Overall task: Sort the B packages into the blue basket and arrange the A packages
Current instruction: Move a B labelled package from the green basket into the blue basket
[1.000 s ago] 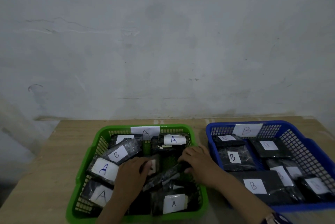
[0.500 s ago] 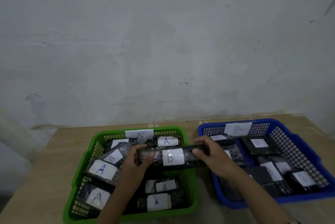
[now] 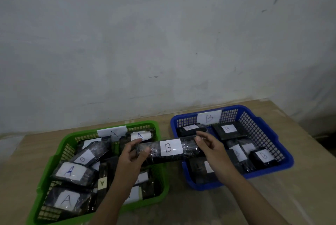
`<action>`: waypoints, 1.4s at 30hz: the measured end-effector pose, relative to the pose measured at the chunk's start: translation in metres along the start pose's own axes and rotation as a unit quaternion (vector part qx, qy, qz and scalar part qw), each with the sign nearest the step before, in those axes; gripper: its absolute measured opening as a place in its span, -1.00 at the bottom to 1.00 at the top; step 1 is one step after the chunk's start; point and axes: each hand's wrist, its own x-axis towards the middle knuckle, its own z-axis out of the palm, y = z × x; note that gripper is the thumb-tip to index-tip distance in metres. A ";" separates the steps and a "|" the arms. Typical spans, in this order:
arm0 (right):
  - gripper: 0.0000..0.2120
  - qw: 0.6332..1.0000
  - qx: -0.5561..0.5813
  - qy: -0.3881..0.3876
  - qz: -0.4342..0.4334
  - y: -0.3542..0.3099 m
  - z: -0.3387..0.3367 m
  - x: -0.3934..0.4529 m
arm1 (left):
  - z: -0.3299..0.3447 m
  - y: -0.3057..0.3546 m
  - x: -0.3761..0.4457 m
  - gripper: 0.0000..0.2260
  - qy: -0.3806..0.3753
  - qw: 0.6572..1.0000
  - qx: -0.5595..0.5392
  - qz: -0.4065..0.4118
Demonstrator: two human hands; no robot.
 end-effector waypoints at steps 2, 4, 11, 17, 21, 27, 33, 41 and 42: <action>-0.72 1.000 -0.006 -0.012 0.021 0.003 -0.010 -0.002 | 0.010 -0.001 -0.001 -0.81 0.008 1.000 -0.022 -0.007; -0.70 0.999 -0.008 -0.016 0.042 0.007 -0.022 -0.002 | 0.023 -0.004 -0.002 -0.81 0.004 0.999 -0.030 -0.015; -0.83 0.998 0.014 0.013 0.063 0.027 -0.059 -0.007 | 0.060 -0.014 -0.002 -0.91 -0.004 0.996 -0.072 -0.049; -0.66 0.997 0.006 0.036 0.071 0.029 -0.097 0.000 | 0.099 -0.016 0.002 -0.90 -0.068 0.992 -0.056 -0.085; -0.68 0.997 0.002 0.053 0.058 0.025 -0.119 0.012 | 0.126 -0.009 0.011 -0.86 -0.071 0.994 -0.044 -0.075; -0.70 0.997 -0.018 0.054 0.046 0.024 -0.136 0.028 | 0.137 -0.005 0.020 -0.87 -0.075 0.994 -0.037 -0.069; -0.70 0.997 -0.037 0.033 0.066 0.032 -0.139 0.029 | 0.140 -0.019 0.014 -0.88 -0.084 0.992 -0.012 -0.094; -0.79 0.995 -0.029 0.078 0.051 0.030 -0.159 0.029 | 0.142 -0.025 0.014 -0.78 -0.034 0.990 0.137 0.029; -0.79 0.995 -0.052 0.075 0.047 0.030 -0.161 0.029 | 0.141 -0.027 0.012 -0.77 -0.024 0.985 0.163 0.051</action>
